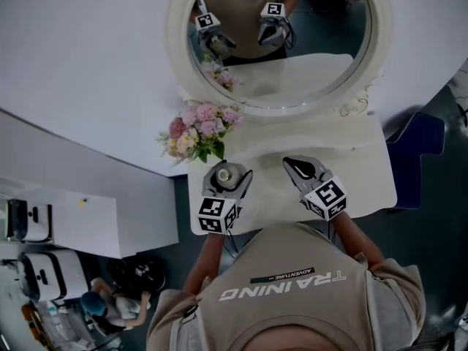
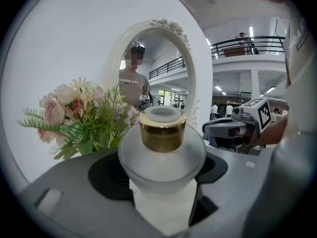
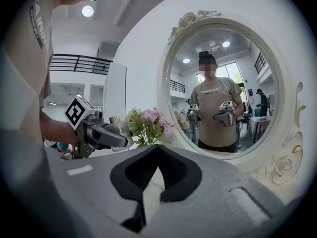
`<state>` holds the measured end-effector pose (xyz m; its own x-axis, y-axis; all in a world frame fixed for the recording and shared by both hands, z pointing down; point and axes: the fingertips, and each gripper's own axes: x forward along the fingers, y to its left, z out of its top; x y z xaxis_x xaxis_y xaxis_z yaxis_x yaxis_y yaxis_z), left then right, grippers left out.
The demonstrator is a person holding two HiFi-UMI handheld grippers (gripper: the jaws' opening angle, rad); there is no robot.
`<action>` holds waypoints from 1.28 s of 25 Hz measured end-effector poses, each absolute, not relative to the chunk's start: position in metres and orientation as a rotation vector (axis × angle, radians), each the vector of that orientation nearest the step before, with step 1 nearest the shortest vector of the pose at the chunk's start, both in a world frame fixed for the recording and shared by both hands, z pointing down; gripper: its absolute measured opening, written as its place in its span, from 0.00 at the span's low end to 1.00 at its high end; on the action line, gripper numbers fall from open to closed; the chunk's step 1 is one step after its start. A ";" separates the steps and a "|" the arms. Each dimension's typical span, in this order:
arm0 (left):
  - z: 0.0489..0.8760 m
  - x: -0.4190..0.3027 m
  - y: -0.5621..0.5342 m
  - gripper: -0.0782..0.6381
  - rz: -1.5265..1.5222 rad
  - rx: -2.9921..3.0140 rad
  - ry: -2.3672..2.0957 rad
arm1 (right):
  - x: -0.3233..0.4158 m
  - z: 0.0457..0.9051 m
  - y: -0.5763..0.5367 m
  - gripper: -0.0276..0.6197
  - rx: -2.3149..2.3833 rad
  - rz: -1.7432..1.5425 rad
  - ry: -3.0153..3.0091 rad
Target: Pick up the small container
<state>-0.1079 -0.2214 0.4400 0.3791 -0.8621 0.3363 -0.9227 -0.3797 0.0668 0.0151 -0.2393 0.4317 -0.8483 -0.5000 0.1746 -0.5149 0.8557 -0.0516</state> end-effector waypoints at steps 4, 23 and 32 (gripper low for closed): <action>0.429 -0.108 -0.218 0.60 0.393 2.427 -1.581 | 0.012 0.418 -0.241 0.05 0.801 0.128 -2.886; 0.441 -0.097 -0.225 0.60 0.479 2.463 -1.553 | 0.016 0.399 -0.236 0.05 0.877 0.110 -2.924; 0.434 -0.100 -0.224 0.60 0.513 2.487 -1.595 | 0.016 0.402 -0.235 0.05 0.876 0.110 -2.932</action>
<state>-0.1000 -0.2239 0.4342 0.3788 -0.8534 0.3581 -0.9022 -0.4267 -0.0626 0.0158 -0.2354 0.4016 -0.8333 -0.5442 0.0971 -0.5500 0.8339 -0.0460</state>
